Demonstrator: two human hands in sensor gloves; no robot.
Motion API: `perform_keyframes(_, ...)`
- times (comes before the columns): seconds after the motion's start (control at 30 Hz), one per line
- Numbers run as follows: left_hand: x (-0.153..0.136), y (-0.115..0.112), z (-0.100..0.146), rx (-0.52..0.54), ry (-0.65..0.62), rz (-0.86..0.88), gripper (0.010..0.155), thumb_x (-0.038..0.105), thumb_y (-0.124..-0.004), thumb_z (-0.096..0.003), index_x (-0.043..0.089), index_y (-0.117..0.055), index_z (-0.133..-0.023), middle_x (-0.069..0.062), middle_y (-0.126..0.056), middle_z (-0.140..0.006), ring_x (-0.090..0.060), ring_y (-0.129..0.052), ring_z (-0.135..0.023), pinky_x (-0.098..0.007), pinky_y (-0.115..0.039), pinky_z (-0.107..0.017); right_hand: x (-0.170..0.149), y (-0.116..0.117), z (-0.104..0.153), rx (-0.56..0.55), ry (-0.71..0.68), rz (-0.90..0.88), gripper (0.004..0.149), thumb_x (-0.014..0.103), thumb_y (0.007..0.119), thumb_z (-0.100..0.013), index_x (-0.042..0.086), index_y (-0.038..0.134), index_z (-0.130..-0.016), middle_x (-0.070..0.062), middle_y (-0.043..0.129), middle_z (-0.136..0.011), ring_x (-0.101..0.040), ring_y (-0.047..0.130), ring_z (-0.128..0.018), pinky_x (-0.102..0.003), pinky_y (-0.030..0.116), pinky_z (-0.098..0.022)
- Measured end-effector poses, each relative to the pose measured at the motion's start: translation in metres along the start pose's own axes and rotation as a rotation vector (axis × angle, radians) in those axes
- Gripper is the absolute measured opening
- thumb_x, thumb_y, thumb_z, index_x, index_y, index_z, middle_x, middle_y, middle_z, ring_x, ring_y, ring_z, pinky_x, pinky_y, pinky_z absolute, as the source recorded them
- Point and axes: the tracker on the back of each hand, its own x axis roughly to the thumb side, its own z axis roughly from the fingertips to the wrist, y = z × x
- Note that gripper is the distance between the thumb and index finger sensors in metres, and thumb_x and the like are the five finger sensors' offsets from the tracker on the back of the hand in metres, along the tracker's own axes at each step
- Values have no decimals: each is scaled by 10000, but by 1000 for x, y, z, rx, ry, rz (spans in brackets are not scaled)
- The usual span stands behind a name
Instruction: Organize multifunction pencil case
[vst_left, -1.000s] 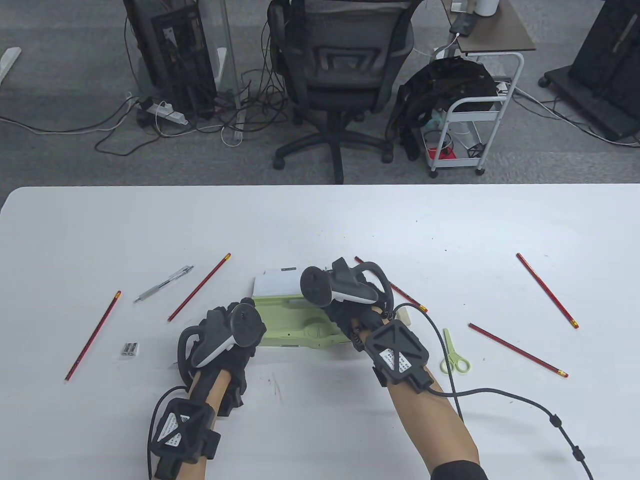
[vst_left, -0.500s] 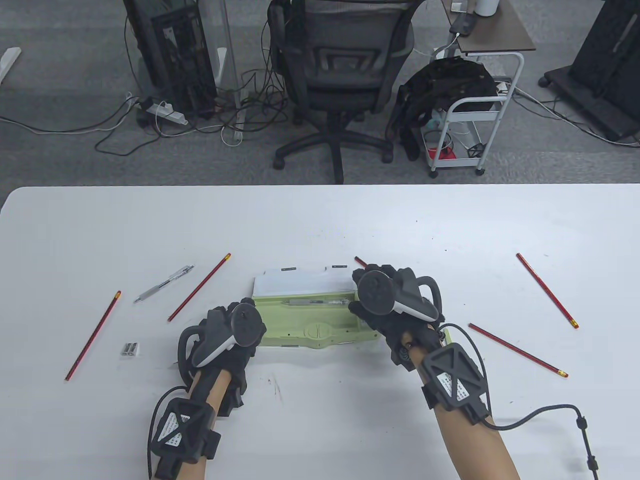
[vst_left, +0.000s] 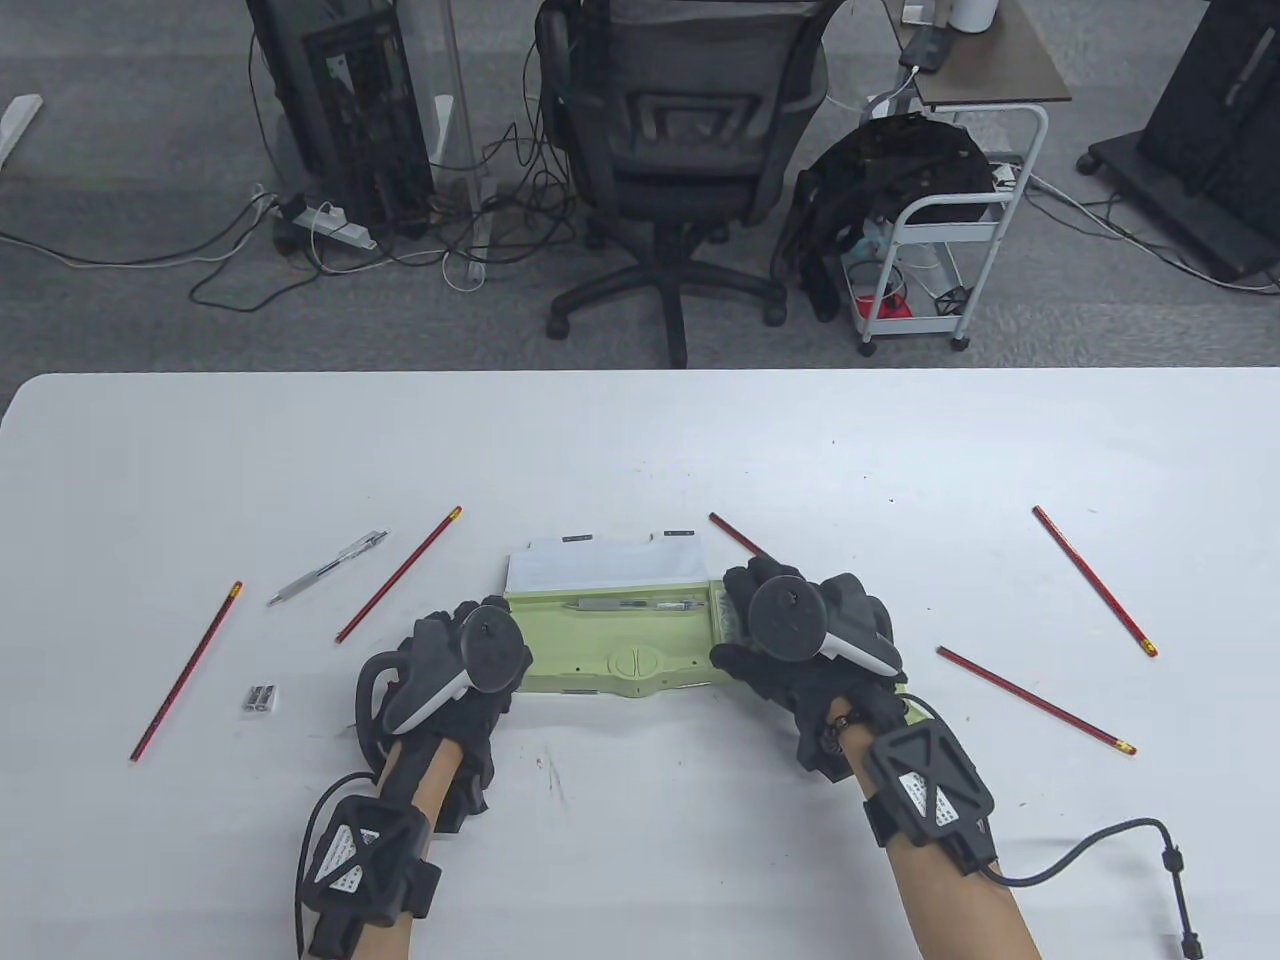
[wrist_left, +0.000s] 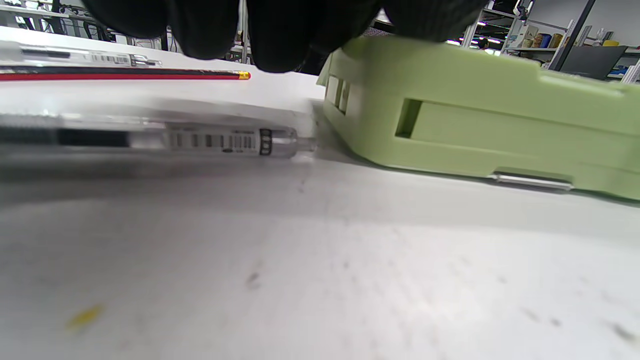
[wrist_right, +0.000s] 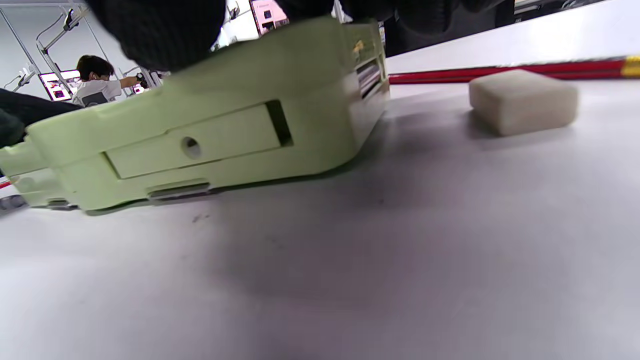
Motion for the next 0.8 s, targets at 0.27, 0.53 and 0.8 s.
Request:
perform_keyframes(0.27, 0, 0, 0, 10, -3, 7, 680, 434, -600, -566, 118, -471, -1153, -220, -576, -1207, -570, -587, -1063, -743, -544, -689, 6, 1, -1, 43, 19, 40, 816, 453, 656, -494, 14, 361, -1116, -354, 271, -1106, -597, 463, -995, -670, 475, -713)
perform_keyframes(0.53, -14, 24, 10, 109, 11, 73, 693, 439, -616, -564, 93, -481, -1149, -259, -542, -1204, -579, -574, -1058, -737, -541, -691, 7, 1, -2, 55, 26, 45, 816, 447, 656, -496, 10, 354, -1116, -357, 268, -1103, -599, 469, -992, -668, 481, -713)
perform_keyframes(0.8, -47, 58, 35, 116, 117, -96, 644, 417, -690, -555, 96, -588, -1104, -242, -677, -1144, -536, -701, -1002, -707, -603, -683, 7, 0, -3, 67, 32, 46, 816, 446, 663, -495, 12, 358, -1115, -355, 274, -1103, -595, 470, -994, -666, 482, -713)
